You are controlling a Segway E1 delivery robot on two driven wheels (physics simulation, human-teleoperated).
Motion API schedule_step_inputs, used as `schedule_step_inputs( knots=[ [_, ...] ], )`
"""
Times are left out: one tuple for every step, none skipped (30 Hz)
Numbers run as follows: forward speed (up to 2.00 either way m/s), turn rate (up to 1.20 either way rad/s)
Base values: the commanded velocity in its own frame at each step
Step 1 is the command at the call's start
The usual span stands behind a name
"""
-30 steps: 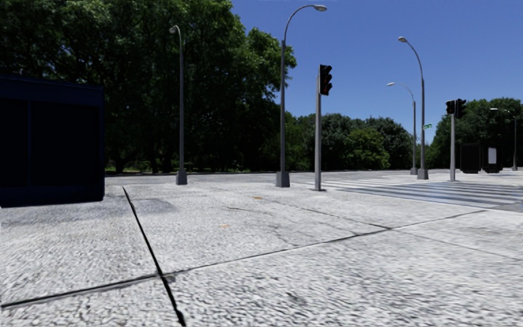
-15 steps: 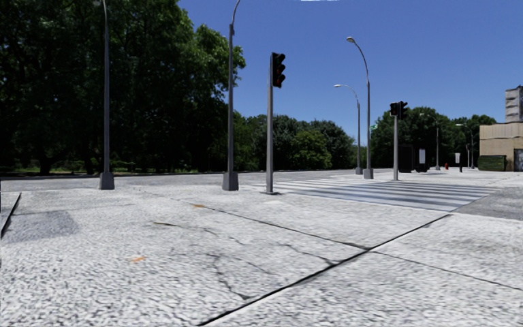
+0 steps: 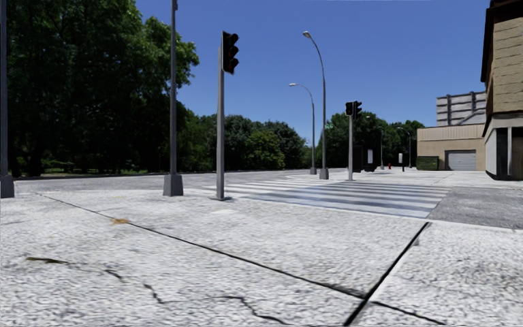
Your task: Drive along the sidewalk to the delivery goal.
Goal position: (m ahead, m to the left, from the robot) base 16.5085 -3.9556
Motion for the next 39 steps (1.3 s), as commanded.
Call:
schedule_step_inputs(
  knots=[
    [2.0, -0.16],
    [2.0, -0.04],
    [2.0, 0.0],
    [2.0, 0.0],
    [2.0, 0.0],
    [2.0, 0.0],
    [2.0, 0.0],
    [2.0, 0.0],
    [2.0, 0.0],
    [2.0, 0.0],
    [2.0, 0.0],
    [2.0, 0.0],
    [2.0, 0.0],
    [2.0, 0.0],
    [2.0, 0.0],
    [2.0, 0.0],
    [2.0, 0.0],
    [2.0, 0.0],
    [2.0, 0.0],
    [2.0, 0.0],
    [2.0, 0.0],
    [2.0, 0.0],
    [2.0, 0.0],
    [2.0, -0.06],
    [2.0, -0.1],
    [2.0, -0.1],
    [2.0, -0.1],
    [2.0, -0.1],
    [2.0, -0.1],
    [2.0, -0.1],
    [2.0, -0.1],
    [2.0, -0.1],
    [2.0, -0.1],
    [2.0, -0.1],
    [2.0, -0.1],
    [2.0, -0.1],
    [2.0, -0.11],
    [2.0, -0.11],
    [2.0, -0.11]
  ],
)
